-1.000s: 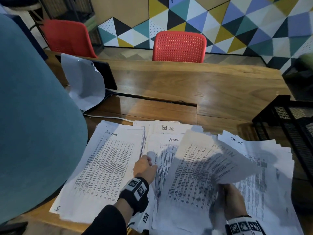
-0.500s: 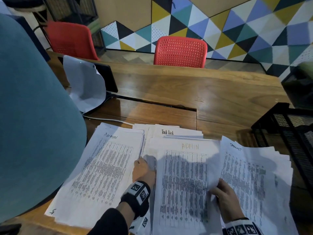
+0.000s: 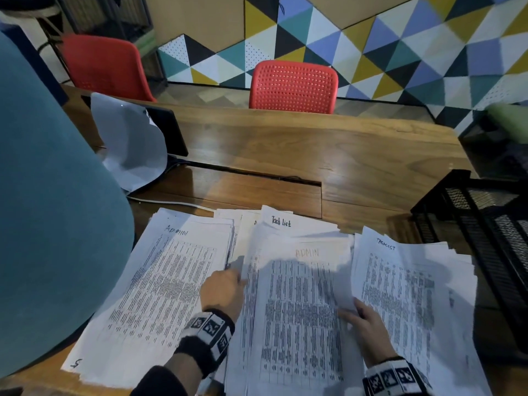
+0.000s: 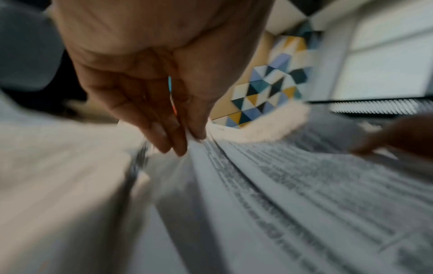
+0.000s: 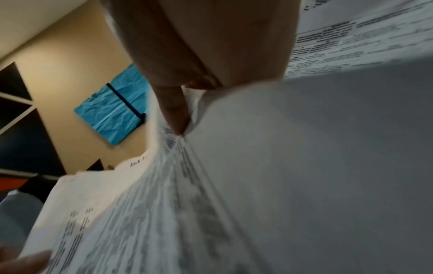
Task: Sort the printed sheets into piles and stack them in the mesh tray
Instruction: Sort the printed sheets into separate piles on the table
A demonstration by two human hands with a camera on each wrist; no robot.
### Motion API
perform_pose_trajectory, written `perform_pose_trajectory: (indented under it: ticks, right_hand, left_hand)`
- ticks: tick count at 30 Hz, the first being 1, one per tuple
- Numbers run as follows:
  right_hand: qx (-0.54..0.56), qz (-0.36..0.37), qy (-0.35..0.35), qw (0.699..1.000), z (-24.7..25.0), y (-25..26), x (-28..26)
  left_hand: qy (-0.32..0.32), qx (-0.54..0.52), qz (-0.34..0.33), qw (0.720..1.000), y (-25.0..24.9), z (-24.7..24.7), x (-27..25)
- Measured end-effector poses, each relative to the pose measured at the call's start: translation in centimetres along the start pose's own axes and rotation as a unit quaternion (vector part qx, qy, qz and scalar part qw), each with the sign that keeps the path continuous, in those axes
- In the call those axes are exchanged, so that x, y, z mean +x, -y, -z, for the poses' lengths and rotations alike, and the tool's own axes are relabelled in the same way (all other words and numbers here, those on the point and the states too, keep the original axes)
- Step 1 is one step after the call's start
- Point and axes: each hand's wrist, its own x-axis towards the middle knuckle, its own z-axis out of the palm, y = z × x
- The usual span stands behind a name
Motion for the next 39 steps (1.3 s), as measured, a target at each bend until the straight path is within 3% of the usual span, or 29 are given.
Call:
perform_pose_trajectory:
  ticks: [2, 4, 5, 6, 7, 9, 11, 12, 15, 20, 23, 27, 31, 34, 35, 36, 37, 38, 39]
  right_hand:
    - [0.045, -0.037, -0.03, 0.998, 0.8, -0.5, 0.5]
    - [0.161, -0.074, 0.003, 0.984, 1.7, -0.8, 1.2]
    - [0.214, -0.045, 0.042, 0.975, 1.9, -1.0, 1.7]
    - [0.248, 0.006, 0.029, 0.968, 2.7, -1.7, 2.4]
    - [0.316, 0.055, 0.082, 0.944, 3.4, -2.6, 3.5]
    - [0.274, 0.11, 0.038, 0.955, 3.8, -4.1, 3.5]
    - [0.23, 0.015, 0.094, 0.968, 2.2, -1.8, 2.5]
    - [0.243, 0.017, 0.091, 0.966, 2.0, -1.9, 2.4]
    - [0.17, 0.023, -0.003, 0.985, 1.0, -0.3, 1.4]
    - [0.072, 0.044, -0.047, 0.995, 0.2, 2.9, -0.5]
    - [0.049, 0.04, -0.043, 0.997, 0.1, 2.4, -0.4]
    - [0.084, 0.032, -0.034, 0.995, 0.3, 2.4, -0.5]
    - [0.19, 0.019, 0.019, 0.981, 0.4, 1.8, -0.2]
    - [0.237, 0.046, 0.129, 0.962, 2.2, 0.1, 1.3]
    - [0.261, 0.06, 0.118, 0.956, 3.4, -0.5, 2.4]
    - [0.294, 0.067, 0.053, 0.952, 3.9, -0.6, 2.4]
    - [0.252, 0.103, 0.004, 0.962, 3.7, -0.5, 1.5]
    - [0.188, 0.1, 0.024, 0.977, 2.4, -0.2, 0.9]
    - [0.185, 0.021, 0.038, 0.982, 1.2, 0.5, 0.1]
  left_hand:
    - [-0.01, 0.057, -0.038, 0.998, 0.3, 0.4, -0.2]
    - [-0.016, 0.045, -0.055, 0.997, 0.7, 0.4, -0.1]
    - [-0.019, 0.019, -0.058, 0.998, 0.8, 0.6, -0.1]
    - [-0.029, -0.032, -0.063, 0.997, 0.7, 0.8, -0.2]
    - [-0.043, -0.111, -0.065, 0.991, 0.5, 0.9, -0.4]
    - [-0.015, -0.294, -0.038, 0.955, 0.2, 1.2, -0.8]
    - [0.06, -0.407, -0.03, 0.911, 0.1, 1.2, -1.0]
    - [0.084, -0.442, -0.04, 0.892, 0.2, 1.0, -1.0]
    - [0.146, -0.496, -0.061, 0.854, 0.4, 1.2, -0.9]
    - [0.24, -0.549, -0.043, 0.799, -0.2, 2.8, -1.5]
    - [0.234, -0.535, 0.002, 0.812, -0.8, 2.9, -1.6]
    - [0.119, -0.483, 0.026, 0.867, -0.6, 1.4, -1.2]
    - [0.023, -0.468, -0.003, 0.883, -0.7, 0.5, -1.4]
    - [0.066, -0.484, -0.002, 0.873, -0.6, 0.4, -1.3]
    - [0.11, -0.493, -0.005, 0.863, -0.5, 0.5, -1.2]
    - [0.158, -0.494, -0.014, 0.855, -0.5, 0.8, -1.4]
    - [0.203, -0.493, -0.023, 0.846, -0.4, 1.0, -1.5]
    - [0.242, -0.486, -0.028, 0.84, -0.2, 1.0, -1.7]
    - [0.265, -0.472, -0.035, 0.84, -0.1, 1.1, -2.0]
